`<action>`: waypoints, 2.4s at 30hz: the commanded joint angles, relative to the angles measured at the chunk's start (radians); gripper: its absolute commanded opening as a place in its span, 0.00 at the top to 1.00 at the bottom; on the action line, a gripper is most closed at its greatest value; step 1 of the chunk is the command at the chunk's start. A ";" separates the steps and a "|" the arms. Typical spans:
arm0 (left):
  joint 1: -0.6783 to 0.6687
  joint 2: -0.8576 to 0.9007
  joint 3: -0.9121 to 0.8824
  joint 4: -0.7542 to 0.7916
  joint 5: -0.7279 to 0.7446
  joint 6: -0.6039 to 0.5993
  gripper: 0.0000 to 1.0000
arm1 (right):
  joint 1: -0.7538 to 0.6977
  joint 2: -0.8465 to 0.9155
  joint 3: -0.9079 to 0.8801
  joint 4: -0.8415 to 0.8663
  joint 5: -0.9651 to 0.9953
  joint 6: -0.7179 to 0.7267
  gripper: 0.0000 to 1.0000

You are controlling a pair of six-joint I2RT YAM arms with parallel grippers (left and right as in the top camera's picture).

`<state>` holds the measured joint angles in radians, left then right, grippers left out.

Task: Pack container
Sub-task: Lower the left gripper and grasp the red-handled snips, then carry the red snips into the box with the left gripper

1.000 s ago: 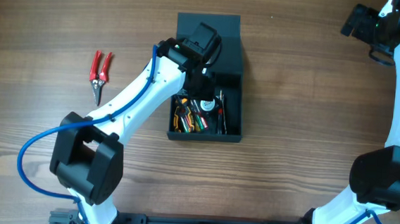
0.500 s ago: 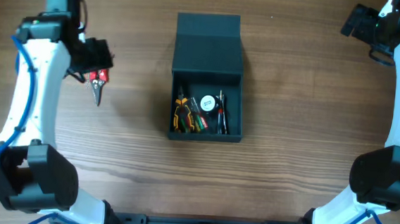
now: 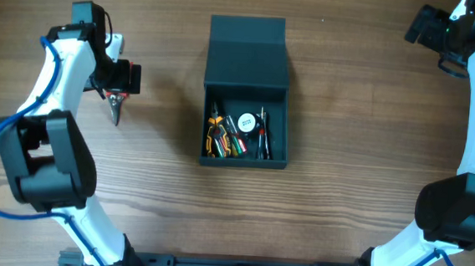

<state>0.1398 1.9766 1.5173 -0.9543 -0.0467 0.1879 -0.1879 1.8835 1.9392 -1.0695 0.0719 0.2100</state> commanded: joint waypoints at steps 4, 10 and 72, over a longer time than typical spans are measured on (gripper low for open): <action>0.035 0.085 -0.009 0.077 0.088 0.053 0.00 | 0.004 -0.009 0.019 0.000 -0.005 -0.012 0.00; 0.106 0.095 -0.009 0.121 0.187 0.047 0.00 | 0.004 -0.009 0.019 0.000 -0.005 -0.012 0.00; -0.048 0.039 0.224 -0.006 0.010 0.015 0.56 | 0.004 -0.009 0.019 0.000 -0.005 -0.012 0.00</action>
<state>0.1276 2.1178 1.7050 -0.9577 -0.0338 0.2440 -0.1879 1.8835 1.9392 -1.0695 0.0719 0.2100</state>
